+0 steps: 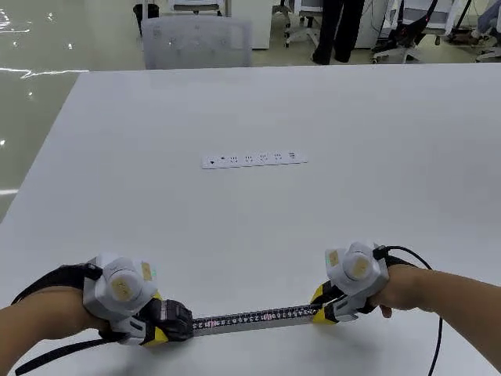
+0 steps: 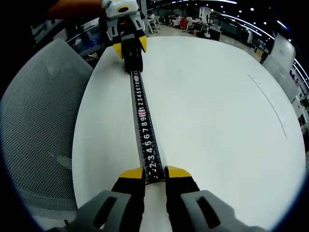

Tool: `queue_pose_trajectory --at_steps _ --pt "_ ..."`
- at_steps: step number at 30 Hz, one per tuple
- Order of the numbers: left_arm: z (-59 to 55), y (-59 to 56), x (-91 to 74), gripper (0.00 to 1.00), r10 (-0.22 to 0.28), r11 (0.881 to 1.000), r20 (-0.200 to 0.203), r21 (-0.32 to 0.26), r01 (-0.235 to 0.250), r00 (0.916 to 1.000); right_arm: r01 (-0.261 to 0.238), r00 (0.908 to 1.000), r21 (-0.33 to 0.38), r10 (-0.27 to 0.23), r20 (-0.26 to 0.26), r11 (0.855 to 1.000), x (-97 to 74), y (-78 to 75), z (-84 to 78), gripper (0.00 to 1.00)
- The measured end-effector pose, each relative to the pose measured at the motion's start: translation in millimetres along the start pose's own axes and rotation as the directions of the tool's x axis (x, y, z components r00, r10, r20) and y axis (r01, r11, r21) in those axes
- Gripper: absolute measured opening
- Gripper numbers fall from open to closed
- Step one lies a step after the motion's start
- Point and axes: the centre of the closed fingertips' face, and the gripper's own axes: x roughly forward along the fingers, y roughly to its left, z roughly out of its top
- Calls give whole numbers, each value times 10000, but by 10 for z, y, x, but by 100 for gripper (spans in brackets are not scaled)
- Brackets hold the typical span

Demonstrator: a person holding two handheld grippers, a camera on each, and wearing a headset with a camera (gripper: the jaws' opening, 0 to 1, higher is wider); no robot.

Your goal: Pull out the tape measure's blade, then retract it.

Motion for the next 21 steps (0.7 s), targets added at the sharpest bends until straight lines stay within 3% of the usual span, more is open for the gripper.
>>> queue_pose_trajectory --at_steps 8,10,11,13,15,18,21 --pt "5 0 4 33 0 10000 92 -50 0 10000 -129 9999 -50 130 68 9999 5 -8 0 14" --pt "6 6 -1 33 -97 9989 72 -452 100 9999 -98 9998 39 97 170 9999 12 -12 -5 14" --pt "9 11 -3 34 -106 9993 57 -371 108 9999 -97 9999 -63 97 134 9999 7 -6 1 14" --pt "6 -4 -6 34 3 9999 7 -156 -3 10000 -96 10000 -275 97 19 9996 13 0 1 14" --pt "3 3 -18 34 434 9990 33 -109 -434 9991 -73 9999 -383 71 -73 9992 11 7 5 15" --pt "-18 -10 -57 33 643 9922 238 -1085 -613 9976 1 10000 -163 -3 -86 9999 13 1 -1 15" --pt "-61 77 -154 34 1349 9773 477 -1711 -1250 9897 43 10000 293 -41 -48 9996 5 3 7 16"
